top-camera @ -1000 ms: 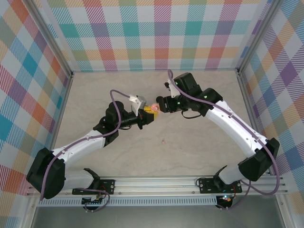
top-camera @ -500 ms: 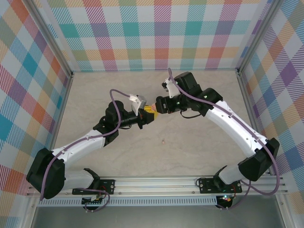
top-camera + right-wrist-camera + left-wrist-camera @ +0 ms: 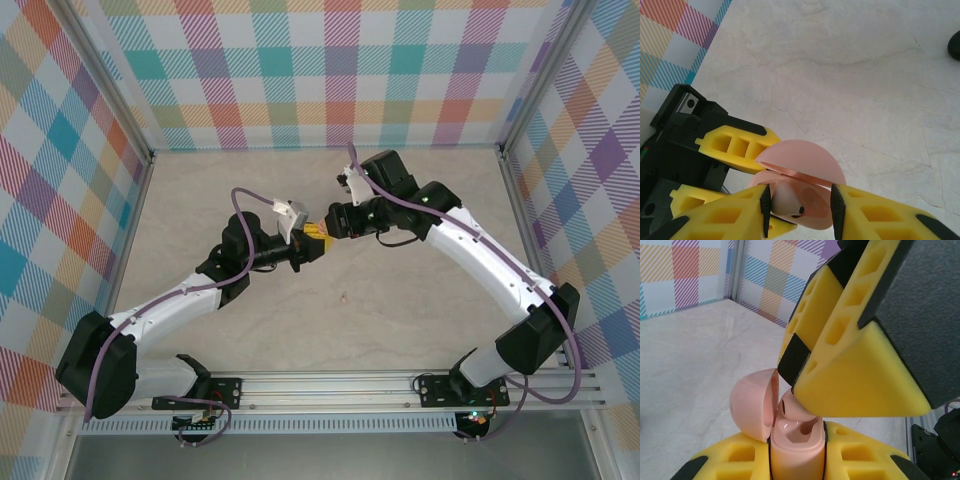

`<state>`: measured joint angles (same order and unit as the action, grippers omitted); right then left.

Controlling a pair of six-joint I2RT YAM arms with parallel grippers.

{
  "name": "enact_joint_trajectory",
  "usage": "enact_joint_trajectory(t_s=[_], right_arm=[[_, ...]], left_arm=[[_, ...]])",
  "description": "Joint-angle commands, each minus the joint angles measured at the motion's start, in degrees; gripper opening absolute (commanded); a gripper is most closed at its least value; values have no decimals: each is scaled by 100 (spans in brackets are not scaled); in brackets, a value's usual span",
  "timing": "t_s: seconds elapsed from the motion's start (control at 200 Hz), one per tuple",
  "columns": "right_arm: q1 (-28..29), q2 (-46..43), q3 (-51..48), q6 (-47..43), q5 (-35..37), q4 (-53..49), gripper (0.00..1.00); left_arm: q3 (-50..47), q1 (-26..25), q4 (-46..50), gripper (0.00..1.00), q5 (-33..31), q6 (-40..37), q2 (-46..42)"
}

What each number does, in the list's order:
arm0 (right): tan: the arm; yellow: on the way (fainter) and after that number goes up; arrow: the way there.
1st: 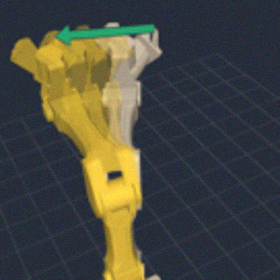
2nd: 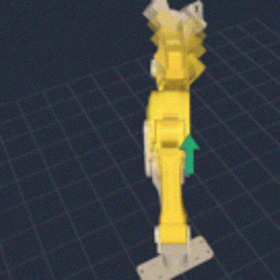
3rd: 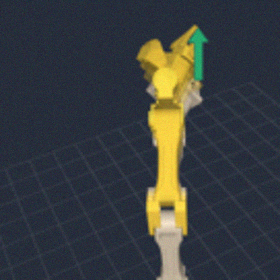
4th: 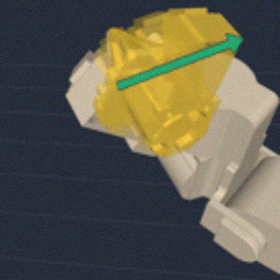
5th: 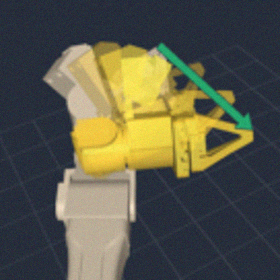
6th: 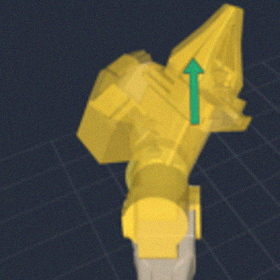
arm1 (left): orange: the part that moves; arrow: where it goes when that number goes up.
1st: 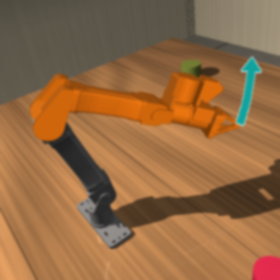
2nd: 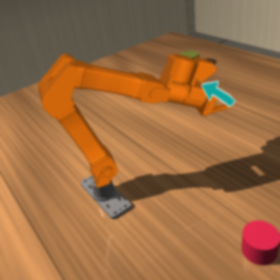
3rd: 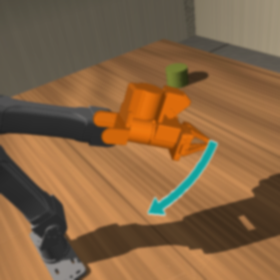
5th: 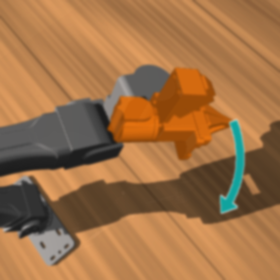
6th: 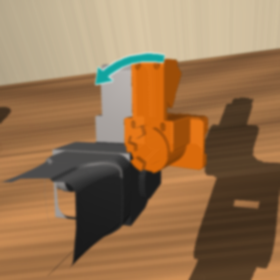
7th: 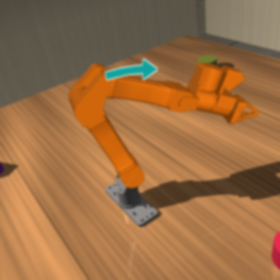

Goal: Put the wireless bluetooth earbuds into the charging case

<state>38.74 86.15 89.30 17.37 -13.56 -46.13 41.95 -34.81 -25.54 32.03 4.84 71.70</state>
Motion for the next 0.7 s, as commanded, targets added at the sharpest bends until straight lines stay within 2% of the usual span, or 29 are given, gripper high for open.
enact_joint_trajectory(t_s=[0.0, 0.32, 0.695], right_arm=[[28, 134, 219, 38, 112, -124, 39], [37, 336, 528, 69, 372, -561, 39], [80, 662, 1091, 246, 861, -1281, 33]], left_arm=[[156, -33, -363, 7, 286, -112, -235], [195, -34, -276, 8, 252, -151, -297], [252, -35, -254, 8, 159, -168, -322]])
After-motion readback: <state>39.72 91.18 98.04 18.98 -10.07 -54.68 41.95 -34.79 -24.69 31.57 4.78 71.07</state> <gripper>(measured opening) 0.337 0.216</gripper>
